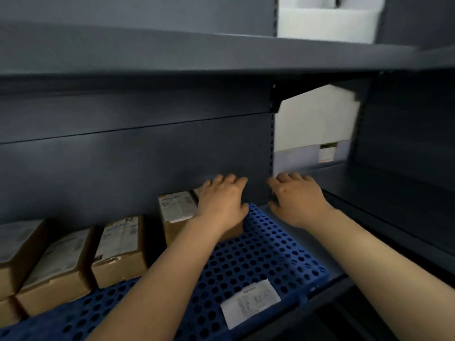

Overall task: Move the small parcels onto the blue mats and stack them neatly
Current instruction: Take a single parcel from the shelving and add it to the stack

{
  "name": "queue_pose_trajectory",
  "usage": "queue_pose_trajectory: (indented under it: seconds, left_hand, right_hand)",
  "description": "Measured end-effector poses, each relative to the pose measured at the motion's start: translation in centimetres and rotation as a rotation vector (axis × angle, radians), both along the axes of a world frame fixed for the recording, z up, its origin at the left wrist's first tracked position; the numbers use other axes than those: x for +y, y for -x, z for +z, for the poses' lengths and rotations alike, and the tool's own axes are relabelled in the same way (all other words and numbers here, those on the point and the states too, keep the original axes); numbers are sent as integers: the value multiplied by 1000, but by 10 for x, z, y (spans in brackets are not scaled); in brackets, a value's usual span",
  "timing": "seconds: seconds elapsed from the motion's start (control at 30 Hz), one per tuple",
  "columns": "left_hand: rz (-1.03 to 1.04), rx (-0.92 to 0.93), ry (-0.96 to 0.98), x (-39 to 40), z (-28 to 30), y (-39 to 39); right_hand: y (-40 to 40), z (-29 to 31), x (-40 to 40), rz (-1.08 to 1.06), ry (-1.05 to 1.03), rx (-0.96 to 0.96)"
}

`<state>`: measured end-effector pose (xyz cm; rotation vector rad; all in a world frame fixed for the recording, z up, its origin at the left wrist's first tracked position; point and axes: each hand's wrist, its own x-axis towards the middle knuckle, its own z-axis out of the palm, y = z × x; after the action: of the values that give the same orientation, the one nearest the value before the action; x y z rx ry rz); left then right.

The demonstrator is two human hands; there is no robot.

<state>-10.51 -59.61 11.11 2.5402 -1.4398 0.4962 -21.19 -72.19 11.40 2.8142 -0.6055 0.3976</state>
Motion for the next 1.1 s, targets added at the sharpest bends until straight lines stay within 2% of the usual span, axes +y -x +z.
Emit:
queue_pose_trajectory:
  seconds: [0.17,0.37,0.73,1.1]
  left_hand:
    - [-130,-11,-40,-2,-2,17]
    - [-365,-27,8,-22,-10,83]
    - [-817,-61,59,-51,-8,275]
    - [-1153,-45,47,-14,-15,504]
  right_hand:
    - [52,1,21,-218,62,46]
    - [146,-4,47,-476,91,16]
    - [351,5,99,-969,56,12]
    - [563,-1,192,-1286,-4,24]
